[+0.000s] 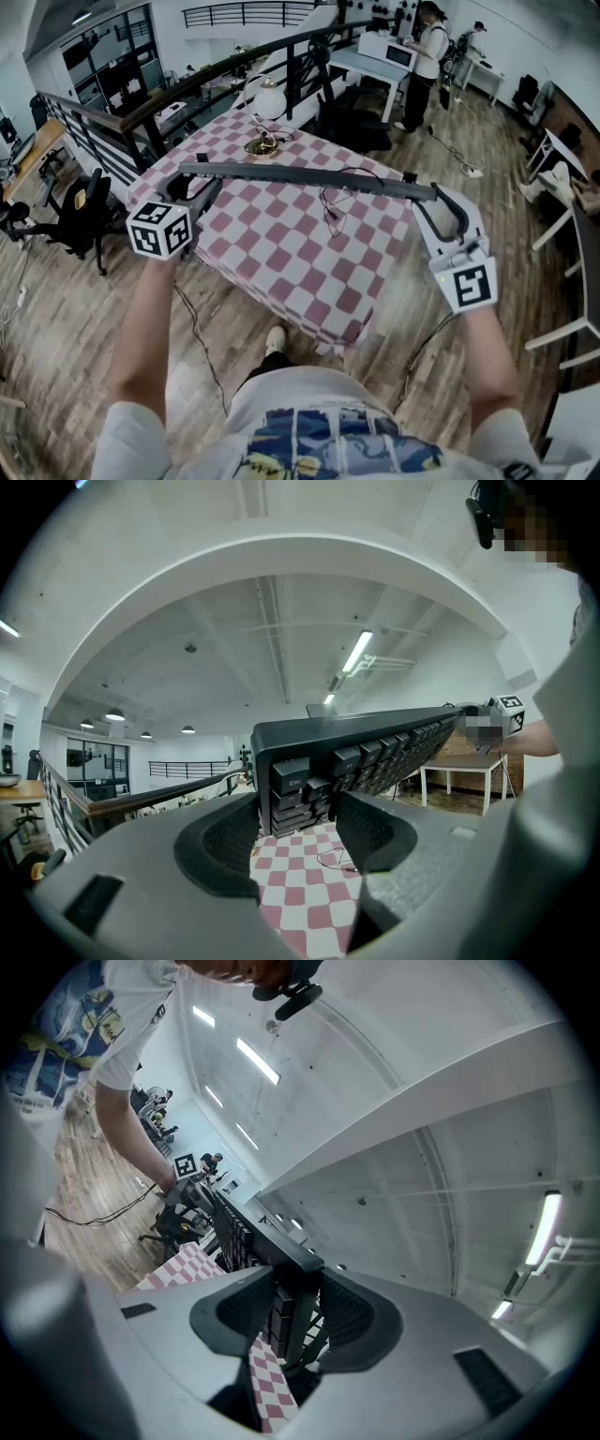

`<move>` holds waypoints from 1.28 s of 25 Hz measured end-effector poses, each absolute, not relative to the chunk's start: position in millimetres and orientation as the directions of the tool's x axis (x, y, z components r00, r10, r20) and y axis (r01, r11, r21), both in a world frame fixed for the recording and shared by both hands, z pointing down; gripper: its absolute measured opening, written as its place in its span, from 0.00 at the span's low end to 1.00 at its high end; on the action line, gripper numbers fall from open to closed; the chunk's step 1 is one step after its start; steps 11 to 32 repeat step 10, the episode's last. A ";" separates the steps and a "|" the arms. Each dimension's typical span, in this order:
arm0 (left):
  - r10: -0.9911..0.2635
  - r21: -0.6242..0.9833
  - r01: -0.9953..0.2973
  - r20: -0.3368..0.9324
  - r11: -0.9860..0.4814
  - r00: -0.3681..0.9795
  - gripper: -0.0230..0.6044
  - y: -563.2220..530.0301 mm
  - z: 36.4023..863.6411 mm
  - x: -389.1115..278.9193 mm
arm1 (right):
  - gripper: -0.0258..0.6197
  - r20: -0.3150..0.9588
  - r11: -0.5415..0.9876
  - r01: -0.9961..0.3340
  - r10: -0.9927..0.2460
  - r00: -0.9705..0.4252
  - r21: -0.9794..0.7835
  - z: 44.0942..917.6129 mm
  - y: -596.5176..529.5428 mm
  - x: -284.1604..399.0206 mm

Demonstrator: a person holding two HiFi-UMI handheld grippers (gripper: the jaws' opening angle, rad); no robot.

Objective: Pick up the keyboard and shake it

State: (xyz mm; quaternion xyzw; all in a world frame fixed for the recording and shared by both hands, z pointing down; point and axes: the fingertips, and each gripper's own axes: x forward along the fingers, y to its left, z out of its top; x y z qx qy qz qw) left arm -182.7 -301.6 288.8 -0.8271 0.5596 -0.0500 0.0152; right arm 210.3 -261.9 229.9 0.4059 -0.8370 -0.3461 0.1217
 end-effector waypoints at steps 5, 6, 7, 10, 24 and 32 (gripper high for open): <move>-0.927 -0.077 -0.924 0.073 -0.374 0.369 0.44 -300.9 293.5 -178.9 | 0.27 -0.072 0.435 -0.598 -0.767 -0.638 0.672 233.2 -262.5 214.2; -0.927 -0.077 -0.924 0.075 -0.374 0.369 0.44 -301.2 294.3 -178.7 | 0.27 -0.072 0.436 -0.599 -0.766 -0.639 0.672 233.7 -262.7 214.1; -0.926 -0.076 -0.924 0.077 -0.375 0.369 0.44 -301.4 295.3 -178.7 | 0.27 -0.071 0.438 -0.600 -0.766 -0.639 0.670 234.4 -262.9 213.9; -0.925 -0.073 -0.924 0.086 -0.376 0.370 0.44 -301.5 298.6 -179.1 | 0.27 -0.065 0.444 -0.604 -0.768 -0.637 0.662 236.2 -263.3 213.3; -0.925 -0.073 -0.924 0.086 -0.376 0.370 0.44 -301.5 298.6 -179.1 | 0.27 -0.065 0.444 -0.604 -0.768 -0.637 0.662 236.2 -263.3 213.3; -0.925 -0.073 -0.924 0.086 -0.376 0.370 0.44 -301.5 298.6 -179.1 | 0.27 -0.065 0.444 -0.604 -0.768 -0.637 0.662 236.2 -263.3 213.3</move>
